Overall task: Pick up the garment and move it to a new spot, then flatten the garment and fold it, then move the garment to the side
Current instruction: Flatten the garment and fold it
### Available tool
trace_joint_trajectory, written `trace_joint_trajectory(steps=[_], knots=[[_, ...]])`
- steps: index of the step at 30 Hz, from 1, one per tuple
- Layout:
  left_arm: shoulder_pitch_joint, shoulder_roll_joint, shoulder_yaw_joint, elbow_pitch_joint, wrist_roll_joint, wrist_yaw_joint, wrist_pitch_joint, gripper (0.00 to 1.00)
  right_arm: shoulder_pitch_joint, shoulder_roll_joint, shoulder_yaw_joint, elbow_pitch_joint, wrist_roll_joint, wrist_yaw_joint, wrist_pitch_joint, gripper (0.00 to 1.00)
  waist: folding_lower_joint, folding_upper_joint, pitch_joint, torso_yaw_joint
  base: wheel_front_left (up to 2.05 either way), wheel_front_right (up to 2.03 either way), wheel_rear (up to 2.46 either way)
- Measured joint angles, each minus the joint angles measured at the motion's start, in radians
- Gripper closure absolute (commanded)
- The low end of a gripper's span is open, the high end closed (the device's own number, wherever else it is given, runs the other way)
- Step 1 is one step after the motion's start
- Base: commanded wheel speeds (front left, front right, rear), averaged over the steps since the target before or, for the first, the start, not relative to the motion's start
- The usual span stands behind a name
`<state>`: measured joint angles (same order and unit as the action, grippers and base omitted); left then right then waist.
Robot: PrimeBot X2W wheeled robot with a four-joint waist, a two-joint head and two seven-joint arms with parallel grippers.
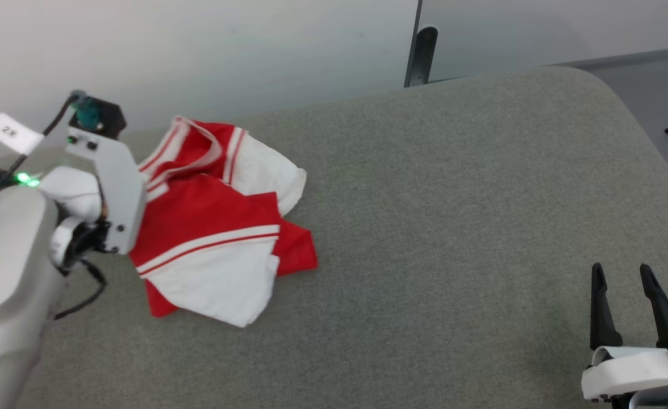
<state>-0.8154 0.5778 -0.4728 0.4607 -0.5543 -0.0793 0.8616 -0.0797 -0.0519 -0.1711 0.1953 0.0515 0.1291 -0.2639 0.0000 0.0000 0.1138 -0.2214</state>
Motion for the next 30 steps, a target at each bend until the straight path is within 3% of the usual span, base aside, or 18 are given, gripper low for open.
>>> trace_joint_trajectory(steps=[5,9,11,13,14,15,24,30], knots=[[-0.011,0.025,0.002,0.116,0.028,0.0,-0.072,1.0,-0.016,0.0,0.004,0.0,0.006,0.0,0.0,0.0,0.0,0.0,0.027,-0.007,0.0,0.0,0.0],[-0.008,-0.002,-0.005,0.2,0.023,-0.002,-0.114,1.0,-0.02,0.0,0.005,0.002,0.01,0.0,0.0,0.0,0.0,0.0,0.046,-0.012,0.0,0.0,0.0],[-0.007,-0.019,-0.006,0.233,0.014,-0.009,-0.131,0.95,-0.027,0.0,0.008,0.006,0.011,0.0,0.0,0.0,0.0,0.0,0.052,-0.012,0.0,0.0,0.0],[-0.009,-0.034,-0.006,0.261,0.008,-0.012,-0.153,0.45,-0.03,0.001,0.012,0.009,0.012,0.0,0.0,0.0,0.0,0.0,0.053,-0.008,0.0,0.0,0.0],[-0.011,-0.039,-0.003,0.274,-0.001,-0.015,-0.163,0.05,-0.03,0.001,0.013,0.011,0.012,0.0,0.0,0.0,0.0,0.0,0.051,-0.005,0.0,0.0,0.0],[-0.016,-0.043,-0.003,0.285,-0.002,-0.018,-0.175,0.0,-0.029,0.0,0.014,0.011,0.011,0.0,0.0,0.0,0.0,0.0,0.048,-0.003,0.0,0.0,0.0],[-0.014,-0.099,-0.004,0.277,-0.011,-0.02,-0.324,0.0,-0.003,0.001,0.024,0.017,-0.014,0.0,0.0,0.0,0.0,0.0,-0.024,0.042,0.0,0.0,0.0],[0.045,-0.151,-0.036,0.189,-0.036,-0.022,-0.302,0.0,0.014,0.0,0.037,0.023,-0.02,0.0,0.0,0.0,0.0,0.0,-0.069,0.079,0.0,0.0,0.0]])
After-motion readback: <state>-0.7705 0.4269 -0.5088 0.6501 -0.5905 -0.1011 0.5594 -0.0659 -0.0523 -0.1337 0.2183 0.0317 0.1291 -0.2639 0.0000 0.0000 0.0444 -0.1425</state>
